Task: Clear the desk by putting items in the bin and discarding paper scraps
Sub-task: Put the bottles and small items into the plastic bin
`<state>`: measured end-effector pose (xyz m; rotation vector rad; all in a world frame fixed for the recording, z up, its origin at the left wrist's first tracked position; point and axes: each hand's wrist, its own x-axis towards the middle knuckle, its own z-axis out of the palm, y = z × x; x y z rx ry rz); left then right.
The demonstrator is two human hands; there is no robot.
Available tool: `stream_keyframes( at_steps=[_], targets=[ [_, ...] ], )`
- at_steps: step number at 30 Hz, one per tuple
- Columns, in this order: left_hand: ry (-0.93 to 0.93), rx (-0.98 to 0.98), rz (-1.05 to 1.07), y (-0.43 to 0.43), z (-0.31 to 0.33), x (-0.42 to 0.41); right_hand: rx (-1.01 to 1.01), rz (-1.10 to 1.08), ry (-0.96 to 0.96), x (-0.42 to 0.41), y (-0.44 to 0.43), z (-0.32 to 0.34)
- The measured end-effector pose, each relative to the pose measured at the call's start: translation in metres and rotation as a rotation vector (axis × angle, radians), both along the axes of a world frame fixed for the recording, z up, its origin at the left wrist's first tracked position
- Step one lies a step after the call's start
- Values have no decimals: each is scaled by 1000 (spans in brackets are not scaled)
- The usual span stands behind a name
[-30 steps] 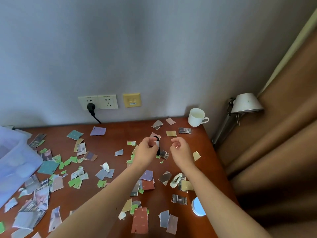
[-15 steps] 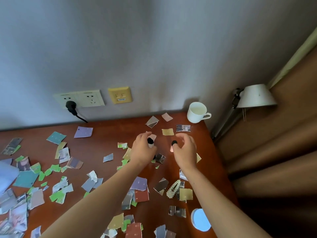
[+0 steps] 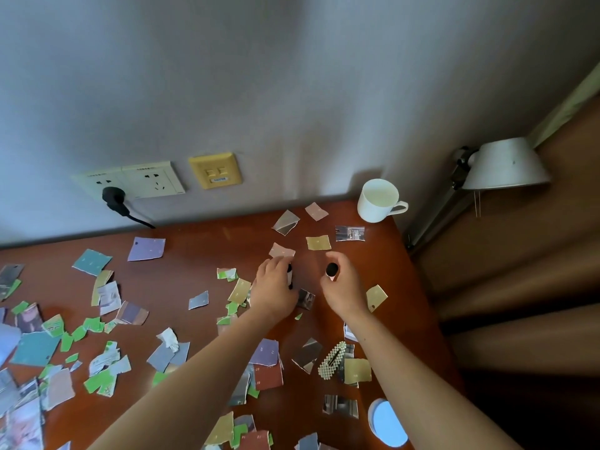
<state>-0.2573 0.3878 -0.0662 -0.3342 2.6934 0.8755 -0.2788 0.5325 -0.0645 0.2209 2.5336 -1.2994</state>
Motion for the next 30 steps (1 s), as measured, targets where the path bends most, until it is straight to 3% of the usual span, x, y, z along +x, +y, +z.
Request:
stream_keyframes(
  at_steps=[14,23,30],
  targets=[
    [-51,-35,4,-9,-5,11,5,-46,-36,0,-1,-10],
    [176,305,180,1,9,26,-72,-106,-14,12,-2,0],
    [87,566,449,-1,47,47,-271,-168,-92,37,-13,27]
  ],
)
